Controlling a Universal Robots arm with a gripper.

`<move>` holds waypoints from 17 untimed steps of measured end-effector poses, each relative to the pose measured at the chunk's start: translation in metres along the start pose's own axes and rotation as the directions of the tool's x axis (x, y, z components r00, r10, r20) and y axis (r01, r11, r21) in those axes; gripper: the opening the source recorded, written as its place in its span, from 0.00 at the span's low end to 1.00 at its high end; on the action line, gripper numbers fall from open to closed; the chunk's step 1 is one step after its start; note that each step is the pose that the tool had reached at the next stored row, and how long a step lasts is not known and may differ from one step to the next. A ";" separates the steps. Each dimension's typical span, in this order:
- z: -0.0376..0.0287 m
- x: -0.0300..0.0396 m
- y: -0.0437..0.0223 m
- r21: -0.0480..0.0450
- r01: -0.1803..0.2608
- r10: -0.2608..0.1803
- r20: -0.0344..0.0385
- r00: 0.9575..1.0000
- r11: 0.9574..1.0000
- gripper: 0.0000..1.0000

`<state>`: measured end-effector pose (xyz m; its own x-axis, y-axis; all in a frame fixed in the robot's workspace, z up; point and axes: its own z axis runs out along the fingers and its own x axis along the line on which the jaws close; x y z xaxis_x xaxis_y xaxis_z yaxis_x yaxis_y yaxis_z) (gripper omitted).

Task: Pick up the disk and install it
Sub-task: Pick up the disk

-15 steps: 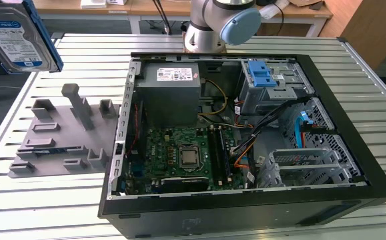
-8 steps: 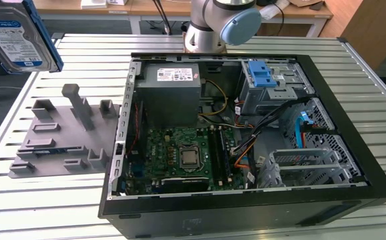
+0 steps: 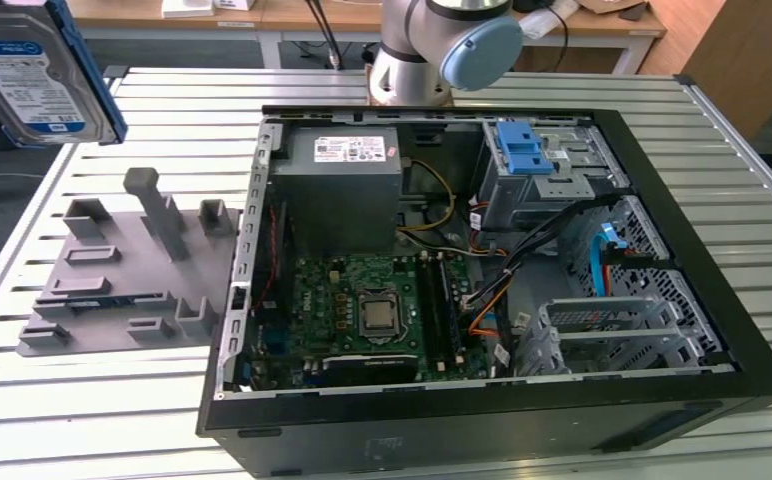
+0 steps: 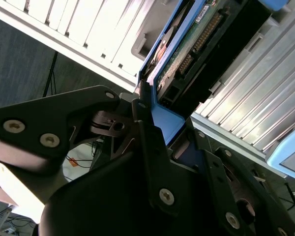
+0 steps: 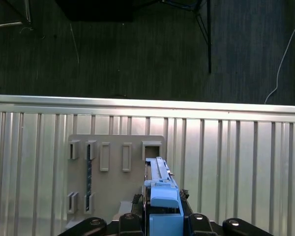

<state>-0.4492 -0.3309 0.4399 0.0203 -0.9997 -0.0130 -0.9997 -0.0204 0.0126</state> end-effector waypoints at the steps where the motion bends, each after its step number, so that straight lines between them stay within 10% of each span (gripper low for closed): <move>1: 0.0000 0.0001 -0.0011 0.000 0.000 0.000 0.000 1.000 1.000 0.36; 17: -0.0168 -0.0001 -0.0026 0.000 0.000 0.000 0.000 1.000 1.000 0.36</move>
<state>-0.4464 -0.3310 0.4567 0.0204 -0.9997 -0.0128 -0.9997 -0.0205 0.0125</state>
